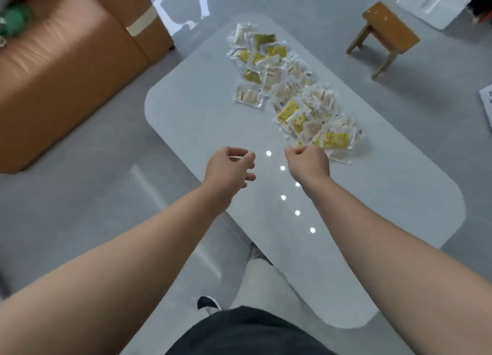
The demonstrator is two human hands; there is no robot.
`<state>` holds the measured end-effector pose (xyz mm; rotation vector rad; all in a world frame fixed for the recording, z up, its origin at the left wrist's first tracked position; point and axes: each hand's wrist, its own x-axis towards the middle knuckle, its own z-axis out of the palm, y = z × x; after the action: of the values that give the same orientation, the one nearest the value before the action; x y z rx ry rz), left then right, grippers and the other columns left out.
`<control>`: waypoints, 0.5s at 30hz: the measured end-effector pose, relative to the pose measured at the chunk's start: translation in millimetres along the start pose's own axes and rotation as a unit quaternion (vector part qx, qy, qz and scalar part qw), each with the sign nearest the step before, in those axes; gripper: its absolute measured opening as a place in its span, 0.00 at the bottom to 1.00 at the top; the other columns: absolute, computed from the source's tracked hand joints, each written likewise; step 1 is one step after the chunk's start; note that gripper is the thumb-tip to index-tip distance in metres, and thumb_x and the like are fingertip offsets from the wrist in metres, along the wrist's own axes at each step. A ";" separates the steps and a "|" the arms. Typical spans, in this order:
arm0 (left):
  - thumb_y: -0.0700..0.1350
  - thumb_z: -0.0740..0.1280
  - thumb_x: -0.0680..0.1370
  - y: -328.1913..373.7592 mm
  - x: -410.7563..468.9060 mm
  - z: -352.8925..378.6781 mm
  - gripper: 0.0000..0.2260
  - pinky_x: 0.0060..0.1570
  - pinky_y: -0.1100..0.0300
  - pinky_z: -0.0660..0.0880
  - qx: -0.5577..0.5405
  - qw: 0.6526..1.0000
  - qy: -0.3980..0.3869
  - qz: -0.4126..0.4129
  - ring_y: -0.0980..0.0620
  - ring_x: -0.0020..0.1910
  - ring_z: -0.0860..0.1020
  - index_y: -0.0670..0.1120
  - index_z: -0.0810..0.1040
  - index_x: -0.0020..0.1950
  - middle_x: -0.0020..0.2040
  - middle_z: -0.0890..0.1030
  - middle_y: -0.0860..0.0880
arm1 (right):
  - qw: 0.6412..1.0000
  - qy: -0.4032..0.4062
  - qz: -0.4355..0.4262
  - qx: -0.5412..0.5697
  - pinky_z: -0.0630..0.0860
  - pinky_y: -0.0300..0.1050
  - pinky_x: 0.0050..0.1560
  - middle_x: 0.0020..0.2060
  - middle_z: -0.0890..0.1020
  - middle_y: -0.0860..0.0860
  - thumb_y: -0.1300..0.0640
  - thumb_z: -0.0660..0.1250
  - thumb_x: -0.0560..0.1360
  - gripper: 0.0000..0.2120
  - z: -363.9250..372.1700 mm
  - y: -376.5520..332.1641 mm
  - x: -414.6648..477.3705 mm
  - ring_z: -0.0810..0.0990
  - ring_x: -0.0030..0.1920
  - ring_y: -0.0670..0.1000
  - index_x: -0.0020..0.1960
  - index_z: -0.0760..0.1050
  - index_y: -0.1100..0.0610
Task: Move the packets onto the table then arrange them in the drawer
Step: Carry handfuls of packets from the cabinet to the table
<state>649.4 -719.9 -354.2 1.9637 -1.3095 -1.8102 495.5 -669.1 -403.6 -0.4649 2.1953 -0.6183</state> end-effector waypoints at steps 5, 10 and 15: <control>0.47 0.67 0.81 -63.6 -82.4 -111.2 0.05 0.34 0.61 0.74 -0.054 0.997 0.048 -0.012 0.55 0.32 0.79 0.47 0.77 0.54 0.44 0.82 0.49 | 0.987 -0.083 -0.116 -0.068 0.68 0.46 0.34 0.29 0.72 0.56 0.51 0.63 0.80 0.20 66.6 -36.3 -120.5 0.71 0.31 0.56 0.32 0.70 0.58; 0.46 0.66 0.82 -166.4 -149.0 -216.9 0.04 0.34 0.61 0.70 -0.164 0.978 0.119 -0.051 0.52 0.34 0.76 0.47 0.77 0.49 0.44 0.80 0.48 | 0.949 -0.175 -0.213 -0.150 0.78 0.54 0.47 0.35 0.78 0.59 0.50 0.63 0.82 0.19 149.0 -54.8 -246.5 0.79 0.41 0.62 0.37 0.74 0.61; 0.45 0.66 0.82 -284.4 -230.5 -298.8 0.04 0.32 0.61 0.68 -0.293 0.931 0.208 -0.058 0.53 0.32 0.74 0.47 0.76 0.48 0.42 0.79 0.49 | 0.877 -0.245 -0.313 -0.269 0.69 0.49 0.36 0.31 0.76 0.58 0.50 0.61 0.82 0.23 239.3 -40.8 -369.1 0.77 0.36 0.60 0.35 0.74 0.64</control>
<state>1072.8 -518.8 -294.9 1.9400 -0.4594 -1.4705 914.7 -580.2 -296.3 -1.4891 1.6724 -0.1488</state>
